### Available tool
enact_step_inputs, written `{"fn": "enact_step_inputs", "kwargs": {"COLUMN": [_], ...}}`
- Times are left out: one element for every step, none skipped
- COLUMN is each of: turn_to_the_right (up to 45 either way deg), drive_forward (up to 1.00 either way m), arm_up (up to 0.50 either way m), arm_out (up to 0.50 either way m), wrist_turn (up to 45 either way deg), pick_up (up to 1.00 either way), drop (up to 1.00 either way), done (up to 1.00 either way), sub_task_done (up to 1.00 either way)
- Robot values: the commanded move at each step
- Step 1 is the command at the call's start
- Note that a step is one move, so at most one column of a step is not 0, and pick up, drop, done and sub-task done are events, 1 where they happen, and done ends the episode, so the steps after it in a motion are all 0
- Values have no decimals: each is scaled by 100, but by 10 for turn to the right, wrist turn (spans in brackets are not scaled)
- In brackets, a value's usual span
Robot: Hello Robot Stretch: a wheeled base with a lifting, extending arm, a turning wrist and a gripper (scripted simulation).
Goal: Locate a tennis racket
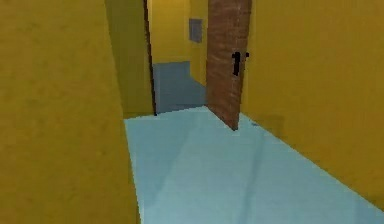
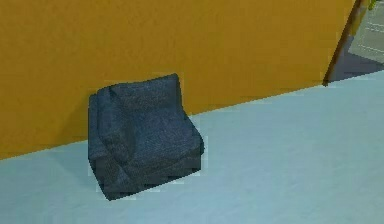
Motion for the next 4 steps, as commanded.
{"fn": "enact_step_inputs", "kwargs": {"turn_to_the_right": [210,0,300,0], "drive_forward": [0,80,0,5], "arm_up": [0,0,0,0], "arm_out": [0,0,0,0], "wrist_turn": [0,0,0,0], "pick_up": [0,0,0,0], "drop": [0,0,0,0], "done": [0,0,0,0], "sub_task_done": [0,0,0,0]}}
